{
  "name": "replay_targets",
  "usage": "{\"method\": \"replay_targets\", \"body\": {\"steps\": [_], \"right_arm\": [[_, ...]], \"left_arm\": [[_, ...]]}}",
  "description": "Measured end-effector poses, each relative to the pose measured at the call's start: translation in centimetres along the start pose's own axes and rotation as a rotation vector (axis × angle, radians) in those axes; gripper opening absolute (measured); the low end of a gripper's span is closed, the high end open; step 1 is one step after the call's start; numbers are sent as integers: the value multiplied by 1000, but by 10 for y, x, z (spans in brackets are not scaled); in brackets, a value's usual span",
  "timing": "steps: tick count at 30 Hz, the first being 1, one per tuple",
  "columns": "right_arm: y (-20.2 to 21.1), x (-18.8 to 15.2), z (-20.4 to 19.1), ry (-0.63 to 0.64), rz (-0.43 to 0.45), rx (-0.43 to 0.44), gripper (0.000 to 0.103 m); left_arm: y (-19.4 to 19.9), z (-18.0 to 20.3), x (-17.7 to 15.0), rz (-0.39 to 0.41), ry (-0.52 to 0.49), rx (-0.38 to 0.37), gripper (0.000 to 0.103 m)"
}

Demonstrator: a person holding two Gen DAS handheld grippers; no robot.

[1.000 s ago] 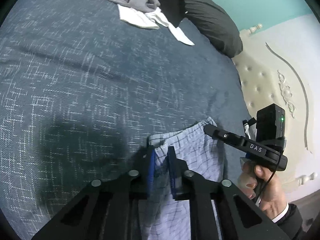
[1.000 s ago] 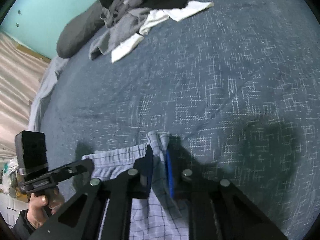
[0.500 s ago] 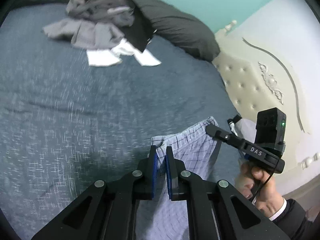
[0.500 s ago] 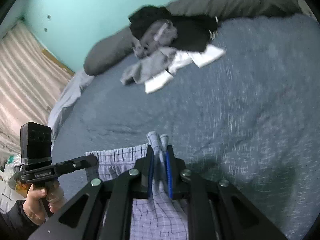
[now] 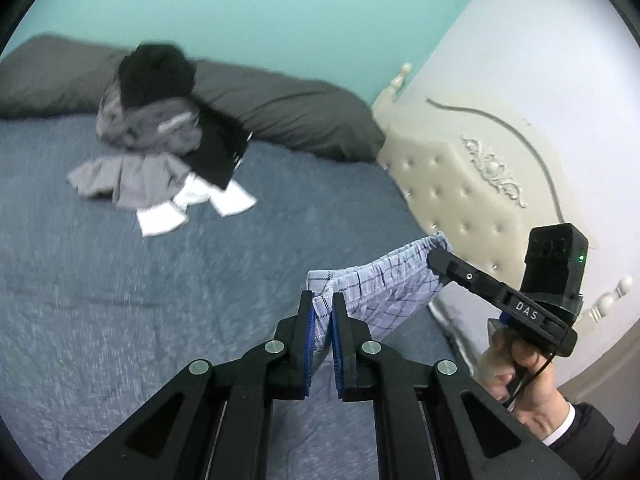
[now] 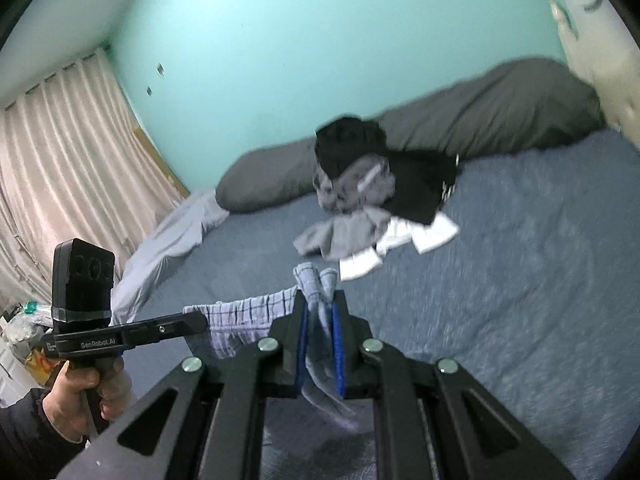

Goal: Fold clothes
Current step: 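Lift the plaid shorts off the bed with both grippers holding the waistband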

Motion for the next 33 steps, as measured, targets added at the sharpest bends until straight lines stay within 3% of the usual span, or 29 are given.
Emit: {"method": "replay_targets", "body": {"steps": [10,17,33], "right_arm": [[91,36,-25,50,89,-39,10],[155,57,-39,79,144,-69,10],[294,61,-29,84,241,-163,10]], "left_arm": [[54,85,32,66,-74,-34,8],[74,143,27,76,-129,-65,8],[88,278,12,86,-259,-148,8]]}}
Point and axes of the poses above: each gripper's, at about its wrist camera, not at the fingertips, and y roughly against the way its jaws point, z to its right, x to its top, the point moved 10 cm from there along -y, roughly the way its jaws point, and after that the axes turned 15 degrees about x, right-handed, at the moved point
